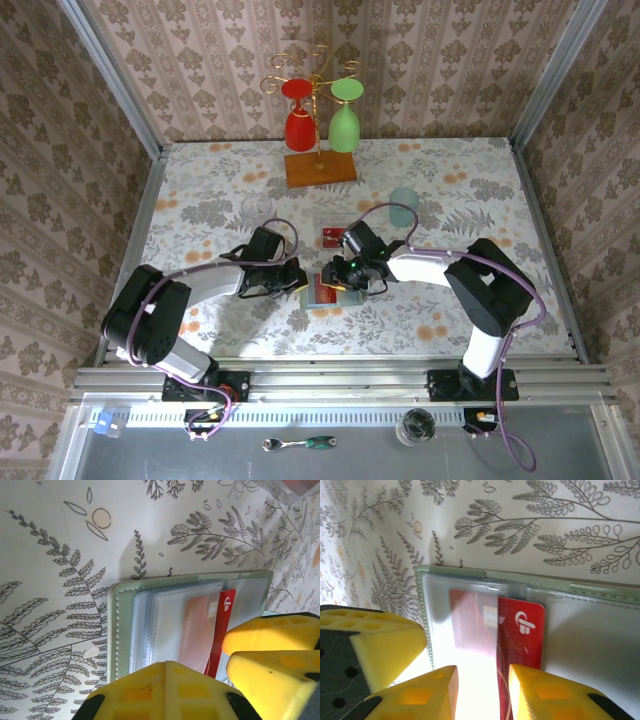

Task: Take the credit cards out of the card holder

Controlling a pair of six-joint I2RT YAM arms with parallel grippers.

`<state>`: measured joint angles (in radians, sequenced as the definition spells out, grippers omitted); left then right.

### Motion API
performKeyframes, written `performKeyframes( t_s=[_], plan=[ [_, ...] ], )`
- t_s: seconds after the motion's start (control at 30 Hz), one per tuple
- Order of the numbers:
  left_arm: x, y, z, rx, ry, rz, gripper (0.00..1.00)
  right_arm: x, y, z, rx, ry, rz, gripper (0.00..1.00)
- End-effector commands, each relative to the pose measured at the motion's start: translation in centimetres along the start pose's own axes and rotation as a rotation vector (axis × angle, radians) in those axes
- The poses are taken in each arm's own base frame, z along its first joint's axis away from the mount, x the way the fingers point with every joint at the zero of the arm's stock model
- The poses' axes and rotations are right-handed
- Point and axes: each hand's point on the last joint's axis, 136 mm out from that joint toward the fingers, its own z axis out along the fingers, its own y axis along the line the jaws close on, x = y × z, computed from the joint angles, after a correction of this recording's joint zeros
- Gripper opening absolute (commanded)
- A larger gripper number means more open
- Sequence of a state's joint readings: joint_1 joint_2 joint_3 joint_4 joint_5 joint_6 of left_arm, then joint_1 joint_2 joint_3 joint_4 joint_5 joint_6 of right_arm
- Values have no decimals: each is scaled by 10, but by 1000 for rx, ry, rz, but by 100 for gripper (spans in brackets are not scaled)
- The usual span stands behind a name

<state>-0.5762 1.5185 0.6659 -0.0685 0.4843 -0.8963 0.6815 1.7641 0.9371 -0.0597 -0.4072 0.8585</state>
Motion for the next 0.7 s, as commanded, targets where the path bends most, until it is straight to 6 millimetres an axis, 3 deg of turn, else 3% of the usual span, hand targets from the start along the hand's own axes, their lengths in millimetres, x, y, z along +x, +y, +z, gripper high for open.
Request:
performKeyframes(
  t_s=[0.0, 0.23, 0.67],
  plan=[
    [-1, -15, -9, 5, -6, 52, 5, -6, 12, -13, -27, -44, -31, 33],
    [7, -20, 2, -13, 23, 78, 4, -8, 7, -21, -17, -64, -20, 33],
    [15, -3, 13, -71, 50, 69, 0, -3, -5, -14, 9, -36, 0, 33]
  ],
)
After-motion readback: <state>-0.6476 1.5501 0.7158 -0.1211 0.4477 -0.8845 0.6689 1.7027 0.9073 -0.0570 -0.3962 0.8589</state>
